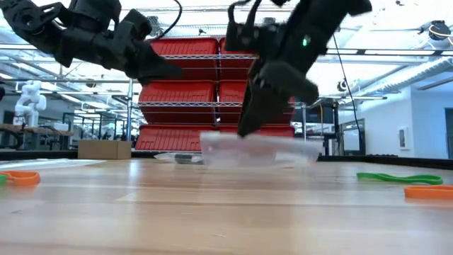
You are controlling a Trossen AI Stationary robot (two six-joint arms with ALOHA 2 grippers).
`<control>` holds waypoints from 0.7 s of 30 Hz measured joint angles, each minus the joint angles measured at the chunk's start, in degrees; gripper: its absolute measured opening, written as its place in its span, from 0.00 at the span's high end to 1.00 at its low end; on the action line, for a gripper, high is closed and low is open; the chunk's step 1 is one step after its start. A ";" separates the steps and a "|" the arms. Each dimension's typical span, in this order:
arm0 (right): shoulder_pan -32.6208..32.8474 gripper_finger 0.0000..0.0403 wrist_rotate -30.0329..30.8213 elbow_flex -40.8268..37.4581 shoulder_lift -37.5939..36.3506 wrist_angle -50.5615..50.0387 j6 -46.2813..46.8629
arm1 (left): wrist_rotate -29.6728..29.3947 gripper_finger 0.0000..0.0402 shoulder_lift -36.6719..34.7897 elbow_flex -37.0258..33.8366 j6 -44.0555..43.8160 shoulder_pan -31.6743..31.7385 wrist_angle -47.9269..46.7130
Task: Sort rubber bands
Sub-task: Open the right transparent zip bag
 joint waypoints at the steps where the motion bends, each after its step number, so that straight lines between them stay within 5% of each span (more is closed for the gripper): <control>1: -0.02 1.00 0.63 0.55 -0.88 -1.43 -0.38 | 0.67 0.92 0.00 0.10 0.40 -0.21 0.10; 14: -4.53 1.00 2.00 1.40 -12.99 0.62 -3.83 | 1.17 0.61 0.01 0.18 -3.14 -4.50 2.71; 21: -5.46 1.00 1.62 1.37 -13.00 2.27 -5.13 | 0.19 0.59 0.00 0.43 -4.27 -7.62 4.70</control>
